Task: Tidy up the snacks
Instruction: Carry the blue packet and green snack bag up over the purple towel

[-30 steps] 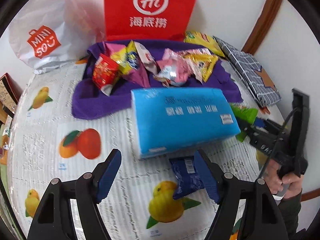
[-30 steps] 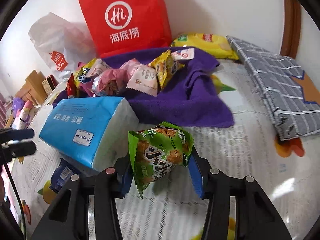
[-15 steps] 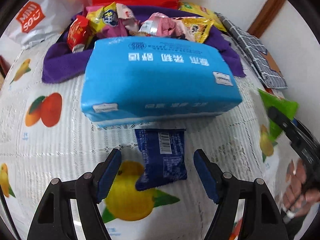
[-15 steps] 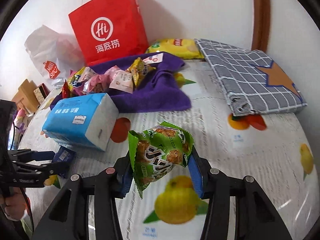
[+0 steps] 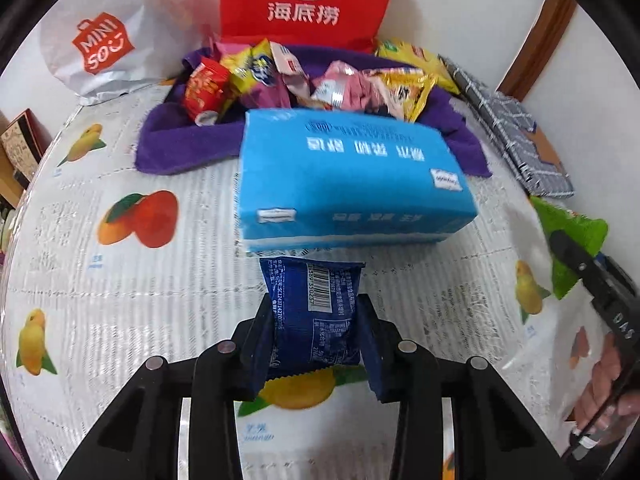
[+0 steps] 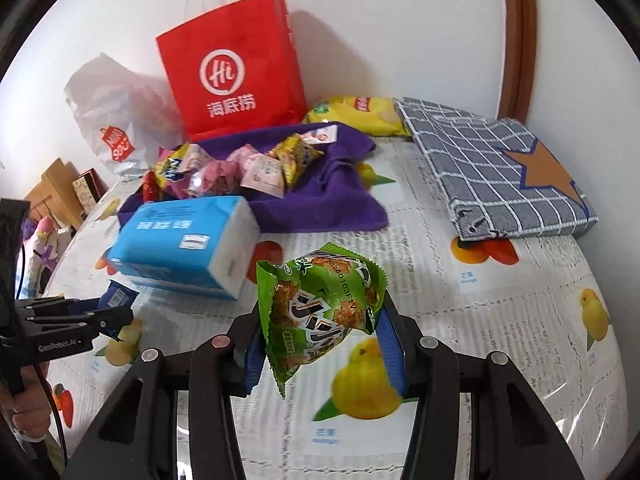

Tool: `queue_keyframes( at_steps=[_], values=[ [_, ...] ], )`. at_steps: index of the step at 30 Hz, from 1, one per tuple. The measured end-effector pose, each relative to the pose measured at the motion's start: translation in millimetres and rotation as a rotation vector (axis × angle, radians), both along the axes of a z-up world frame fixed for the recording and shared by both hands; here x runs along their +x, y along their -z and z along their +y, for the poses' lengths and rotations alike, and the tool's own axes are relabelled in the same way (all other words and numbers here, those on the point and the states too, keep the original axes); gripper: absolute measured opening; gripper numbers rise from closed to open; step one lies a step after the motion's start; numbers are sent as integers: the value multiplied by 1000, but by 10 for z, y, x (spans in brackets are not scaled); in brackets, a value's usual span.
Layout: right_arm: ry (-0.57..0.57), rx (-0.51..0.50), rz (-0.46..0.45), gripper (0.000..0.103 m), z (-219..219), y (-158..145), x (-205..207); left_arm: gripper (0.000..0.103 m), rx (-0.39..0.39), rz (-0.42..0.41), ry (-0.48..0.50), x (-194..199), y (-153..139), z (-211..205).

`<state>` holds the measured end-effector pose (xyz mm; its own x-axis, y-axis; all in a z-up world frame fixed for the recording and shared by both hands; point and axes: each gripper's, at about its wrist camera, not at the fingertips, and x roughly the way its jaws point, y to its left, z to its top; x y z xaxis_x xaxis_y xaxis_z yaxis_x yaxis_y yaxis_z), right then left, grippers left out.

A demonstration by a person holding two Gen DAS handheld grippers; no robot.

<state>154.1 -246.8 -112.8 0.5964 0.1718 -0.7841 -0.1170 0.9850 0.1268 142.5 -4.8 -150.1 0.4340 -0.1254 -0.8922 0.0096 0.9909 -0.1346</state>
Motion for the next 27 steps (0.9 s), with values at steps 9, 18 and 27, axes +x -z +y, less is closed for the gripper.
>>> queue_keyframes(
  at_steps=[9,18,27],
  values=[
    [-28,7,-26,48,259,-206,-41,36,-51,-72,-7,-119,-363,207],
    [-21,30,-43,48,414,-355,-7,37,-44,-125,-7,-194,-649,418],
    [-16,11,-73,48,508,-545,89,36,-3,-206,-22,-156,-939,563]
  ],
)
